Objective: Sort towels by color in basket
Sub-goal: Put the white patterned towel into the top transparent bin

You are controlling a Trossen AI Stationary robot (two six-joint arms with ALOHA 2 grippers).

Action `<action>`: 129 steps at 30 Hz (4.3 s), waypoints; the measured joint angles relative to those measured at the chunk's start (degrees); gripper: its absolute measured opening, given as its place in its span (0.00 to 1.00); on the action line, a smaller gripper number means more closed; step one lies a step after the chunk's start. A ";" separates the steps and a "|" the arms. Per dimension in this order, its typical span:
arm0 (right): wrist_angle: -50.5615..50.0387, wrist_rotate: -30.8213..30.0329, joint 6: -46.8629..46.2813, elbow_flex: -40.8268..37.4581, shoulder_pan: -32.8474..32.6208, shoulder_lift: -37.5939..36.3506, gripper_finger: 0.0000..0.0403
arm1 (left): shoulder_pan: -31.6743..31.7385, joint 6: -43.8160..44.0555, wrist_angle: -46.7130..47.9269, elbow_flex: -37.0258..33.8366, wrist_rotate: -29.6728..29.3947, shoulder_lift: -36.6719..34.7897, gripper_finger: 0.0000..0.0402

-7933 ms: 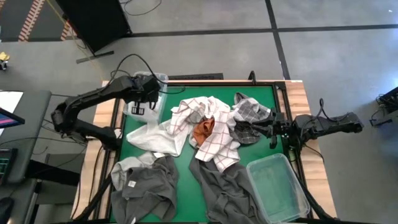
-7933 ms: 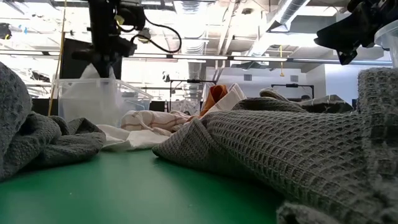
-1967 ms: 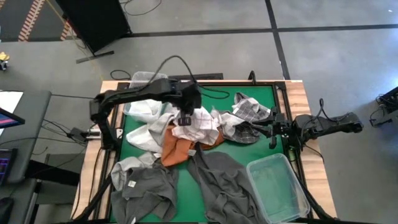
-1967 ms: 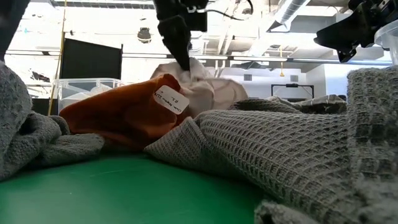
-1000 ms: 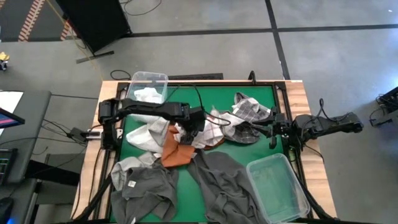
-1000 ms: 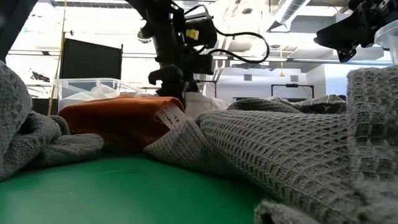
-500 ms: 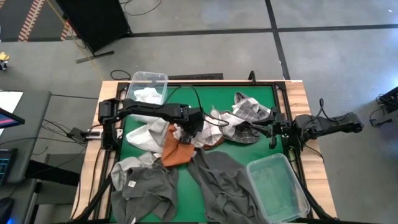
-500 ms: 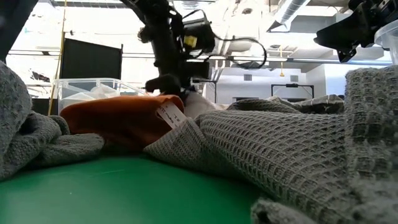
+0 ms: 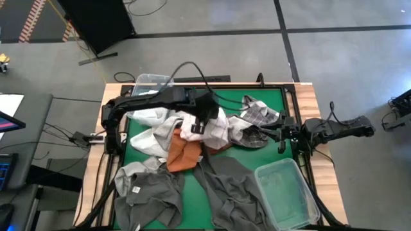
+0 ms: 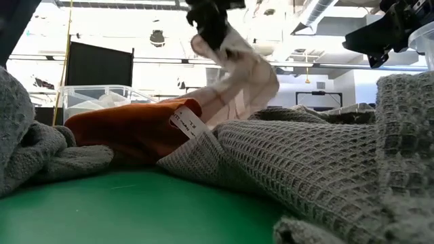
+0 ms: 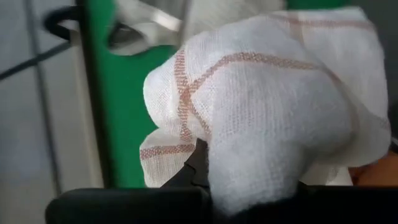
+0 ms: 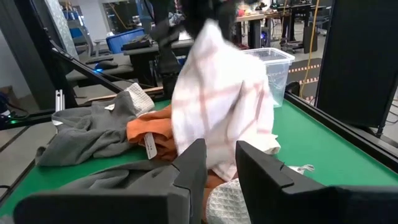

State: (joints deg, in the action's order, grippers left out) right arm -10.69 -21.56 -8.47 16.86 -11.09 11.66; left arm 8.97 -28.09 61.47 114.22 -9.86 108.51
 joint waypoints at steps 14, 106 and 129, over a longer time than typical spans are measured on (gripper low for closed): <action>-0.03 0.00 1.01 -0.01 -0.02 0.00 0.29 | 2.47 6.20 26.30 20.08 -27.83 -1.64 0.05; 0.03 -1.11 0.95 -0.04 -0.01 0.02 0.29 | 9.35 18.74 28.50 13.45 -44.71 -25.21 0.05; 0.01 -1.27 1.27 -0.04 -0.02 0.00 0.29 | 27.02 11.77 26.24 -27.84 -24.87 -25.40 0.07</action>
State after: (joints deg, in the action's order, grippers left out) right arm -10.68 -22.83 -7.20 16.82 -11.11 11.66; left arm 35.99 -16.31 87.71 86.38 -34.73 83.11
